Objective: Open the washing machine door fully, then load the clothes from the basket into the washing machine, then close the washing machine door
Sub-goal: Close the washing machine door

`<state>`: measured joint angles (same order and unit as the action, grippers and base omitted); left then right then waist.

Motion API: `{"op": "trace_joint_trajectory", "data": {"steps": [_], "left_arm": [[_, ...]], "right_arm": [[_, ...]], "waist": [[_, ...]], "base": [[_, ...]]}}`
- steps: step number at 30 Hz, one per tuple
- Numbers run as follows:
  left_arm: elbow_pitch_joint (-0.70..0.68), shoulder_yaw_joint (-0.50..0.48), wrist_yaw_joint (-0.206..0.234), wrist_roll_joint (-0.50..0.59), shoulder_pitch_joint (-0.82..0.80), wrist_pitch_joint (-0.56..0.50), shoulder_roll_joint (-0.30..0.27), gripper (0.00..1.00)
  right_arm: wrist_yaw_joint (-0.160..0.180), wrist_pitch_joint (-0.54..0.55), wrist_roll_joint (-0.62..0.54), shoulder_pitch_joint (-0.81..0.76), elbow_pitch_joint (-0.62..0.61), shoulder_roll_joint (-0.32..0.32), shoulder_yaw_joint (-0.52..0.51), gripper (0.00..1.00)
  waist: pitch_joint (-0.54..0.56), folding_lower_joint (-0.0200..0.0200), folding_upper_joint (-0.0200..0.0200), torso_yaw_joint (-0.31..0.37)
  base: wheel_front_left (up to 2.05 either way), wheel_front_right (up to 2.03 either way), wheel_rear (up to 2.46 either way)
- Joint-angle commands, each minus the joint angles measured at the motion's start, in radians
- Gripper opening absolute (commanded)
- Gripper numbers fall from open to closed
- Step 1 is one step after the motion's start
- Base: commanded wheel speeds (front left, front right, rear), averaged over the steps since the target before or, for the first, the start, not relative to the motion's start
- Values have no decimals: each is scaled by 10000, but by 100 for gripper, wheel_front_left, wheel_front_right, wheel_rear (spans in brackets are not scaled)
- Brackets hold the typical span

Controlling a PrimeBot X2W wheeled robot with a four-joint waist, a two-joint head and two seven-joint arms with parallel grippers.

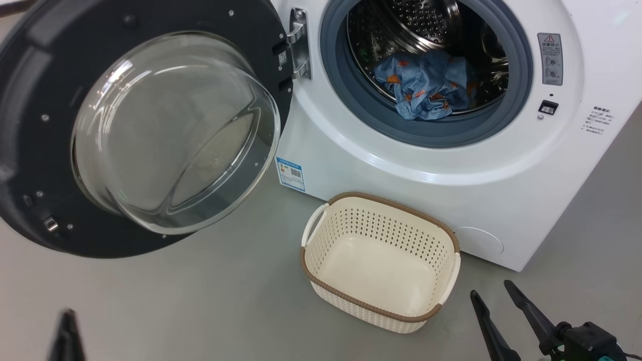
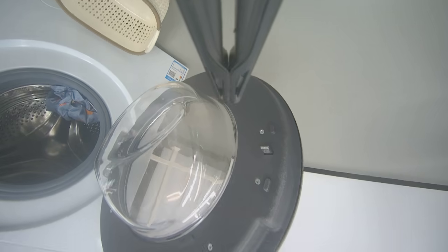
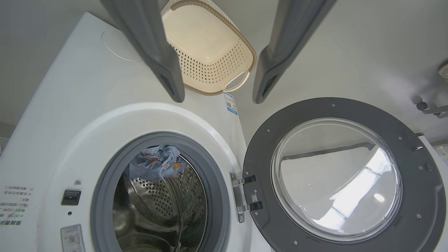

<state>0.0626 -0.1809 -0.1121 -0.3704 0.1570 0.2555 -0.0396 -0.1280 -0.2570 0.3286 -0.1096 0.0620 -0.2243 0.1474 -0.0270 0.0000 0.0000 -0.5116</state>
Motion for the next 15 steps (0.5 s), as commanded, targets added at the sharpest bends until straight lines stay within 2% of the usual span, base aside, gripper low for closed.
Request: {"op": "trace_joint_trajectory", "data": {"steps": [1,4,7,15], "left_arm": [[-463,-584,-48,-206,-684,63,-175,0],[-859,-1111,-130,-700,-1365,63,-570,0],[-1039,-1587,-168,-1373,-2238,63,-1252,0],[115,-2195,-183,-4241,-4832,55,-3984,0]], "right_arm": [[-27,-48,135,4,-284,-101,107,100],[-27,-48,82,-133,-371,-32,-90,100],[-27,-48,20,-272,-456,33,-278,100],[-27,-48,-104,-115,-623,-98,-450,100]], "waist": [[-34,0,0,5],[-135,0,0,18],[-245,0,0,75],[-937,0,0,585]], "base": [[0,0,0],[0,0,0],[0,0,0],[0,0,0]]}}
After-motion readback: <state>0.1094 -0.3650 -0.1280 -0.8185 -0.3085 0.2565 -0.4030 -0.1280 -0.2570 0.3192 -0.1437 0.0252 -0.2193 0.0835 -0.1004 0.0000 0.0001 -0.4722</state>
